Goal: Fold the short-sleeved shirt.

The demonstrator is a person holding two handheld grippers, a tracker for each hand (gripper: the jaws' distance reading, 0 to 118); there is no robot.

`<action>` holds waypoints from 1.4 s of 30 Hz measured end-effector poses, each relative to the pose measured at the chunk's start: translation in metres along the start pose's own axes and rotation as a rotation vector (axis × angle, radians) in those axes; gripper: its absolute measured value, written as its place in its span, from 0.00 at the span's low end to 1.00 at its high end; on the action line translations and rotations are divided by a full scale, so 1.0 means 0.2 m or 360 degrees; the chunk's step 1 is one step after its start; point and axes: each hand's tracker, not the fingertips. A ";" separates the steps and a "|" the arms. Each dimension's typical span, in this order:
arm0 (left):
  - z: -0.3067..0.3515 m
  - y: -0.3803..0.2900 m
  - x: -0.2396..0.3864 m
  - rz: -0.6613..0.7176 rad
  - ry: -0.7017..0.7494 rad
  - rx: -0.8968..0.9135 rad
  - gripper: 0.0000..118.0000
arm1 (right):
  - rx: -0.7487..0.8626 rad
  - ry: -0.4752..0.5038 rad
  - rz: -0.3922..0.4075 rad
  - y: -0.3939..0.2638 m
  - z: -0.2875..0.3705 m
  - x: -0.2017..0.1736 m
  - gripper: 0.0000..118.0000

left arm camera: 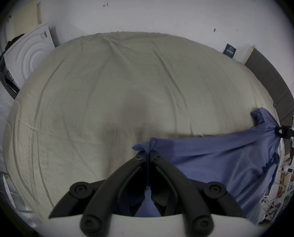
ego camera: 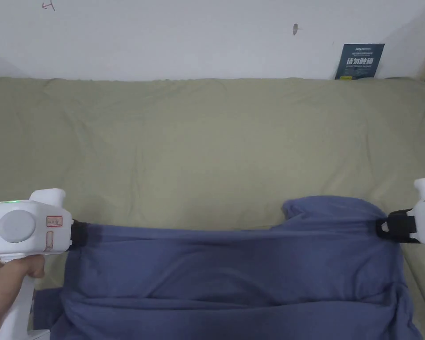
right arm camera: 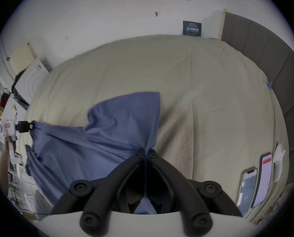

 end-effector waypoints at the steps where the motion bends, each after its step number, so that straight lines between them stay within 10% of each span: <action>1: 0.05 -0.03 -0.01 0.0007 -0.0004 0.0023 0.01 | 0.0022 0.0002 -0.0002 -0.03 0.06 0.00 0.02; 15: 0.60 -0.65 -0.09 -0.0026 -0.0052 0.0163 0.01 | 0.0097 0.0095 -0.0001 -0.66 0.55 -0.04 0.02; 35: 0.42 -0.93 -0.20 0.0015 -0.0072 -0.0058 0.01 | -0.0171 0.0013 -0.0024 -0.90 0.41 0.03 0.04; 37: 0.44 -0.92 -0.18 -0.0026 -0.0072 -0.0084 0.17 | -0.0160 -0.0041 -0.0011 -0.89 0.43 0.00 0.37; 38: 0.45 -0.93 -0.17 -0.0040 -0.0020 -0.0088 0.57 | -0.0180 -0.0137 -0.0011 -0.89 0.43 -0.01 0.81; 39: 0.46 -0.93 -0.16 -0.0057 0.0057 -0.0080 0.84 | -0.0192 -0.0125 -0.0010 -0.89 0.44 -0.02 1.00; 42: 0.52 -0.95 -0.19 -0.0064 0.0099 -0.0028 0.93 | -0.0059 -0.0091 -0.0063 -0.89 0.54 -0.07 1.00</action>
